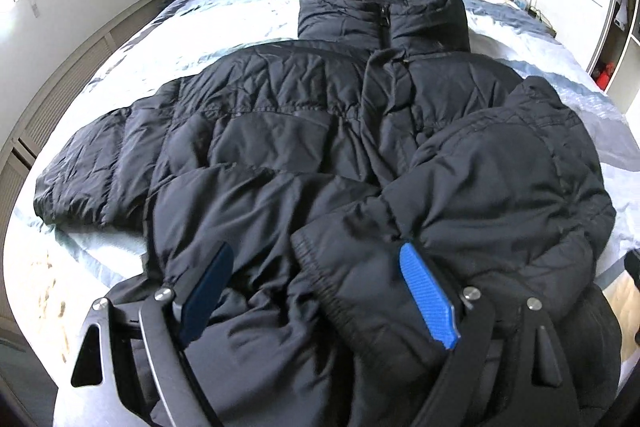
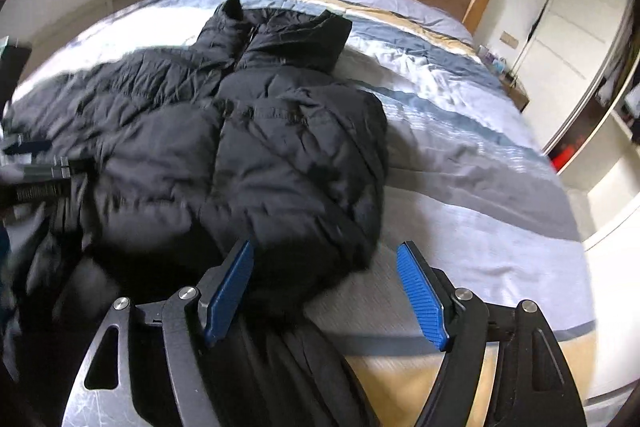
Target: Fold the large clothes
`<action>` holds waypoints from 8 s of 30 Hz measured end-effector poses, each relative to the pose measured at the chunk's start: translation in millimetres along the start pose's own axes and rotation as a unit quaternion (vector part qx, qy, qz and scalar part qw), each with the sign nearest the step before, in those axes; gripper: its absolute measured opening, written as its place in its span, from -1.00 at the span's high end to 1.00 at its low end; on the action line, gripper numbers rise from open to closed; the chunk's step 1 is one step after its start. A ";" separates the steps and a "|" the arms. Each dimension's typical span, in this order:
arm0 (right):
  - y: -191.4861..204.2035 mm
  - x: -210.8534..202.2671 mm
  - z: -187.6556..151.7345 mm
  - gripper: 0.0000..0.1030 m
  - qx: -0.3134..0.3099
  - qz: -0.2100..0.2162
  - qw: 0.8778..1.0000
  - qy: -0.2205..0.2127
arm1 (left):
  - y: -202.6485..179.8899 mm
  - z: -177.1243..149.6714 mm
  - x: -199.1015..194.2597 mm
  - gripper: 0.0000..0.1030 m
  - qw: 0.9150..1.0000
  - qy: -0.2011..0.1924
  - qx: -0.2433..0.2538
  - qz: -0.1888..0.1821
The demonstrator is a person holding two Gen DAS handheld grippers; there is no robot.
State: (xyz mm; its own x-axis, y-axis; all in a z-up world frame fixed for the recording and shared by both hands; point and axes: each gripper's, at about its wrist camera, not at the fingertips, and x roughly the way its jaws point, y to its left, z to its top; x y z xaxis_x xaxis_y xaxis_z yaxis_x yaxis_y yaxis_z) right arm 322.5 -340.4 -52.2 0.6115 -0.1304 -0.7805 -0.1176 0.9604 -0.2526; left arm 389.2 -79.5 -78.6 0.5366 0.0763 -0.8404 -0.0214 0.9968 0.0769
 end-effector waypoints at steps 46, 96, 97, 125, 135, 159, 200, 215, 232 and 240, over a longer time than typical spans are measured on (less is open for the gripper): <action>91.3 -124.8 -13.1 -0.42 -0.197 -0.075 0.976 0.053 | 191.8 -46.2 -59.2 -0.66 0.991 -0.027 -0.127 0.030; 236.5 -127.1 11.1 -0.42 -0.326 0.055 0.943 0.035 | 146.8 10.3 -83.0 -0.66 0.992 -0.098 -0.080 0.002; 236.4 -127.5 10.5 -0.42 -0.325 0.056 0.943 0.035 | 143.3 11.6 -84.3 -0.66 0.992 -0.099 -0.077 0.000; 250.2 -114.3 27.3 -0.42 -0.310 0.067 0.948 0.030 | 199.3 -1.1 -64.2 -0.66 0.990 -0.082 -0.111 0.023; 272.4 -106.1 46.5 -0.42 -0.312 0.075 0.947 0.021 | 245.4 -7.6 -52.5 -0.66 0.987 -0.079 -0.134 0.043; 318.6 -77.8 79.6 -0.42 -0.317 0.084 0.944 0.021 | 340.9 -31.3 8.9 -0.66 0.975 -0.029 -0.212 0.053; 121.8 -66.6 89.8 -0.42 -0.070 -0.042 0.996 0.022 | 450.7 18.3 45.1 0.84 0.896 -0.091 -0.406 -0.157; 12.3 -119.1 14.7 -0.53 0.077 -0.034 0.996 -0.009 | 221.9 85.3 -82.7 0.86 0.956 -0.126 -0.153 -0.215; -50.8 -136.3 -54.4 -0.53 0.151 -0.035 0.988 -0.014 | 37.4 10.2 -42.7 0.86 0.985 -0.025 -0.015 -0.172; -58.4 -135.2 -65.7 -0.53 0.160 -0.023 0.987 -0.019 | 11.6 -16.6 -23.8 0.71 0.988 0.018 0.015 -0.150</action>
State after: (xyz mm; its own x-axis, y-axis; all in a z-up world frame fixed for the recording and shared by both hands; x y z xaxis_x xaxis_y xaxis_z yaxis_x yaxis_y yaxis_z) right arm 195.2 -395.0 30.5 0.6393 -0.1715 -0.7496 0.1595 0.9832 -0.0889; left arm 362.2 -69.4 -66.6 0.4841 -0.2219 -0.8464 0.1603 0.9734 -0.1635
